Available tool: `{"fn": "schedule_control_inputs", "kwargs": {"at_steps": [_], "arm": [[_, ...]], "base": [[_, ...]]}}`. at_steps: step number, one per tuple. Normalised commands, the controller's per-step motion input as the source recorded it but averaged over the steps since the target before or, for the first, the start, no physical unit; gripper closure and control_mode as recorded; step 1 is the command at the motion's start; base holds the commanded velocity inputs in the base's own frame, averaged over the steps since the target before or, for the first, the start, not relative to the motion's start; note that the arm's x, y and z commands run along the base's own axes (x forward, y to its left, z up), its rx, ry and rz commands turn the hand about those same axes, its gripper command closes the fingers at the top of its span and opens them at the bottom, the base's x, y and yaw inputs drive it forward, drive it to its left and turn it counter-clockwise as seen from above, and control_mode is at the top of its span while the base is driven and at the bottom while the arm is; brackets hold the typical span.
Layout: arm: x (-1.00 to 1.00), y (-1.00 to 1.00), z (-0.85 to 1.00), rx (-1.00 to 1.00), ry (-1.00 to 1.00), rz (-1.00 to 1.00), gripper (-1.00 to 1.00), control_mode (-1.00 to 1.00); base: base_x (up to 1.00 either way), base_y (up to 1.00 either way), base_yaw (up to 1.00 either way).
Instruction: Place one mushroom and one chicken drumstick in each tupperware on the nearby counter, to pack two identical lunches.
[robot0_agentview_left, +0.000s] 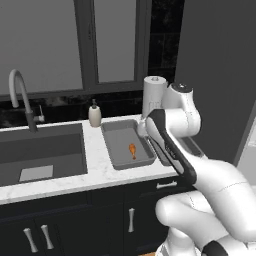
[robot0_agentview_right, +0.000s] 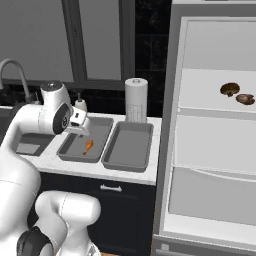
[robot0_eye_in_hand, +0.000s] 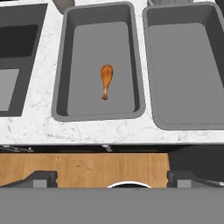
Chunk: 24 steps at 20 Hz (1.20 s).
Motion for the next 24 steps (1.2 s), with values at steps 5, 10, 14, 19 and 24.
{"fn": "schedule_control_inputs", "kwargs": {"at_steps": [5, 10, 14, 19, 24], "arm": [[-0.59, 0.0, -0.2, 0.0, -0.08, 0.0, -1.0, 1.0], [0.0, 0.0, 0.0, 0.0, 0.0, 0.0, -1.0, 1.0], [0.0, 0.0, 0.0, 0.0, 0.0, 0.0, -1.0, 1.0], [0.0, 0.0, 0.0, 0.0, 0.0, 0.0, -1.0, 1.0], [0.0, 0.0, 0.0, 0.0, 0.0, 0.0, -1.0, 1.0]], "base": [[-0.4, -0.01, 0.0], [-1.0, -0.39, -0.18], [-0.44, -0.82, -0.32], [0.05, -0.95, -0.31], [0.36, -0.77, -0.1]]}}
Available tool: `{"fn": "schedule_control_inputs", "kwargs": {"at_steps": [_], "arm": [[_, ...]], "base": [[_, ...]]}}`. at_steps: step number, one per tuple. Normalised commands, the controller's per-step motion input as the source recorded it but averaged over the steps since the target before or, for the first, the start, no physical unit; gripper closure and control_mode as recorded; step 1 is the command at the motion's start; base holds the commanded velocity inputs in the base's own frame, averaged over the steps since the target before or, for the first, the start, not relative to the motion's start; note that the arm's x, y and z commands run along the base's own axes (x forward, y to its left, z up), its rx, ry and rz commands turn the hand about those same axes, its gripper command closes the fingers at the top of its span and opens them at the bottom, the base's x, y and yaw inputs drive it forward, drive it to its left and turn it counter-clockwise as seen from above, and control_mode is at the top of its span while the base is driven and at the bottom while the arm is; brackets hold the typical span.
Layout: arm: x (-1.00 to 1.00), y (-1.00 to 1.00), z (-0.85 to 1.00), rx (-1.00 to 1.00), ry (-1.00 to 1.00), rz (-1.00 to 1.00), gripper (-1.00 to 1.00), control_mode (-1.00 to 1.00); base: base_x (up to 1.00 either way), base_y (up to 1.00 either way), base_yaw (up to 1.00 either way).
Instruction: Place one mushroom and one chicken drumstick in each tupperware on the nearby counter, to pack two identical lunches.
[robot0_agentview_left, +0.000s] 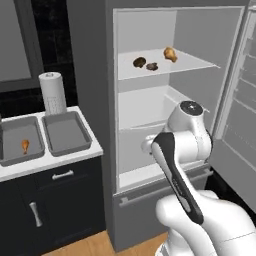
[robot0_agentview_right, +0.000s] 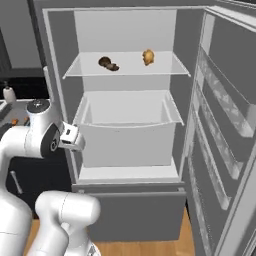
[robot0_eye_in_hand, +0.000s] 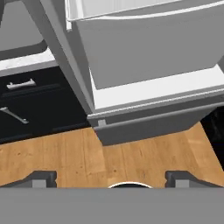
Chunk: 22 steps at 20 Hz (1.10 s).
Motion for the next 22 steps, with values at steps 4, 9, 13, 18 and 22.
{"fn": "schedule_control_inputs", "kwargs": {"at_steps": [4, 9, 13, 18, 22], "arm": [[0.0, 0.0, 0.0, 0.0, 0.0, 0.0, -1.0, 1.0], [0.0, 0.0, 0.0, 0.0, 0.0, 0.0, -1.0, 1.0], [0.0, 0.0, 0.0, 0.0, 0.0, 0.0, -1.0, 1.0], [0.58, -0.02, 0.01, 0.01, 0.06, 0.01, -1.0, -1.0], [0.5, -0.11, 0.9, 0.0, -0.04, 0.0, -1.0, -1.0]], "base": [[0.77, -0.16, 0.0], [0.89, -0.42, 0.03], [0.52, -0.67, 0.06], [0.11, -0.03, 0.0], [0.0, 0.0, 0.0]]}}
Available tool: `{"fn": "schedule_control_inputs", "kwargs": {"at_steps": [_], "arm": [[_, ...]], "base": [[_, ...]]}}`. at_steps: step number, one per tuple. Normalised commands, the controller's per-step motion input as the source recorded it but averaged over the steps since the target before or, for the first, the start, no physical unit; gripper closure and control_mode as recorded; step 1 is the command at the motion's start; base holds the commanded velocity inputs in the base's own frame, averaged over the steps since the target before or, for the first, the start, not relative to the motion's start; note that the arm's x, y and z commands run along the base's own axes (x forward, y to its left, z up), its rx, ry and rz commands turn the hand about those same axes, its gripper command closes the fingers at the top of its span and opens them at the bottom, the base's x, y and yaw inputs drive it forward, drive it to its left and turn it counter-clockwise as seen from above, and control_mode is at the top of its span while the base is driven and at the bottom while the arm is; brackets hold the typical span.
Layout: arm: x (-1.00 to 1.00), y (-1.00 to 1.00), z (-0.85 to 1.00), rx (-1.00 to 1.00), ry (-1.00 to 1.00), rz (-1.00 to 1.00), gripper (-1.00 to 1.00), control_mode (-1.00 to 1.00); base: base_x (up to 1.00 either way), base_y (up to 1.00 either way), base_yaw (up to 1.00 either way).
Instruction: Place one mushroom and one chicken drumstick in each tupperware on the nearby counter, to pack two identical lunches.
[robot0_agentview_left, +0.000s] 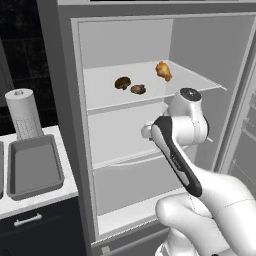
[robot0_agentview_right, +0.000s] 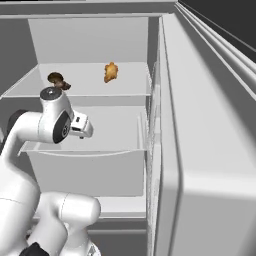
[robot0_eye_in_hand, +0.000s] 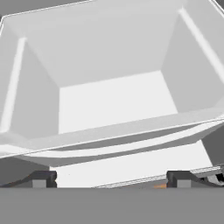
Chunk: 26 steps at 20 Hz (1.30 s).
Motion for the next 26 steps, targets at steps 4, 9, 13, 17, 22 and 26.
{"fn": "schedule_control_inputs", "kwargs": {"at_steps": [4, 9, 13, 17, 22, 26], "arm": [[0.27, -0.12, 0.97, 0.0, -0.17, -0.01, -1.0, -1.0], [0.15, -0.29, 0.65, -0.01, -0.19, -0.06, -1.0, -1.0], [0.1, -0.48, 0.36, 0.0, -0.27, -0.14, -1.0, -1.0], [0.13, -0.21, 0.62, 0.0, -0.16, -0.18, -1.0, -1.0], [0.32, -0.28, 0.61, 0.0, -0.07, -0.15, -1.0, -1.0], [0.35, -0.12, 0.08, 0.0, -0.02, -0.08, -1.0, -1.0]], "base": [[0.0, 0.0, 0.0], [0.0, 0.0, 0.0], [0.0, 0.0, 0.0], [0.0, 0.0, 0.0], [0.0, 0.0, 0.0], [0.0, 0.0, 0.0]]}}
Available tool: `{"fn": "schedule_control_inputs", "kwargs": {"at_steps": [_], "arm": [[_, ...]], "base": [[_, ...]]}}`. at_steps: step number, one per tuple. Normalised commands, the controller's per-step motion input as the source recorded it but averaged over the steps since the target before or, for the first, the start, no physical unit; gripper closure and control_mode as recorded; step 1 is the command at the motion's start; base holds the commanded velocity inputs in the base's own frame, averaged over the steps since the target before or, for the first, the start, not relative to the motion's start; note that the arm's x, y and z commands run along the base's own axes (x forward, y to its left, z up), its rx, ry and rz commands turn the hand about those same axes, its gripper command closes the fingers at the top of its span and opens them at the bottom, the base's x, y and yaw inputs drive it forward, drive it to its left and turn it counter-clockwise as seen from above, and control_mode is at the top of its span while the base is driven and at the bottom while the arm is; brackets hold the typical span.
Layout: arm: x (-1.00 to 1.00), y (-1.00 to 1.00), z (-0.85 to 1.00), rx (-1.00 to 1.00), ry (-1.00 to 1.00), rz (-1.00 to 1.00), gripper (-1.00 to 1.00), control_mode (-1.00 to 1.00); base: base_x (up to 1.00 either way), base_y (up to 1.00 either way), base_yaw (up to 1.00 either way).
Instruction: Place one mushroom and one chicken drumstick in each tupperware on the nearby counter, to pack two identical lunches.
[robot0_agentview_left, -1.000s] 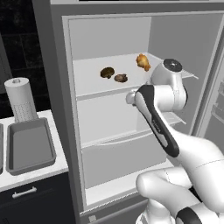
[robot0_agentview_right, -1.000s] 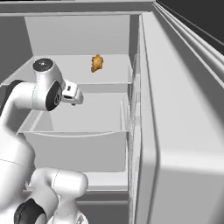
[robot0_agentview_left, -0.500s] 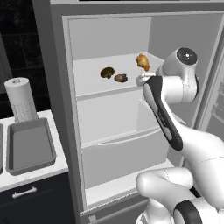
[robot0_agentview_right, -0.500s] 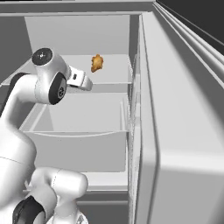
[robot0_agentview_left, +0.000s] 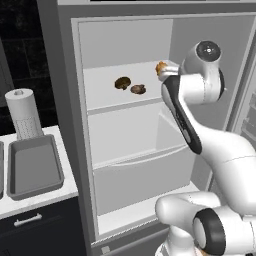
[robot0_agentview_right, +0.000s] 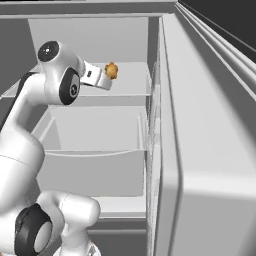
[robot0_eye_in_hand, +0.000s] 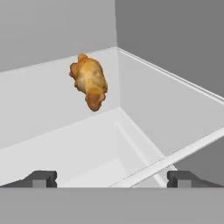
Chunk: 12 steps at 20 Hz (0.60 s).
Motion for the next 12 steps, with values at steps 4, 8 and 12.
{"fn": "schedule_control_inputs", "kwargs": {"at_steps": [4, 8, 12], "arm": [[0.51, -0.01, -0.1, 0.0, 0.0, 0.02, -1.0, -1.0], [0.59, -0.13, -0.11, 0.0, 0.0, 0.12, -1.0, -1.0], [0.57, -0.1, -0.18, 0.0, 0.0, 0.12, -1.0, -1.0]], "base": [[0.0, 0.0, 0.0], [0.0, 0.0, 0.0], [0.0, 0.0, 0.0]]}}
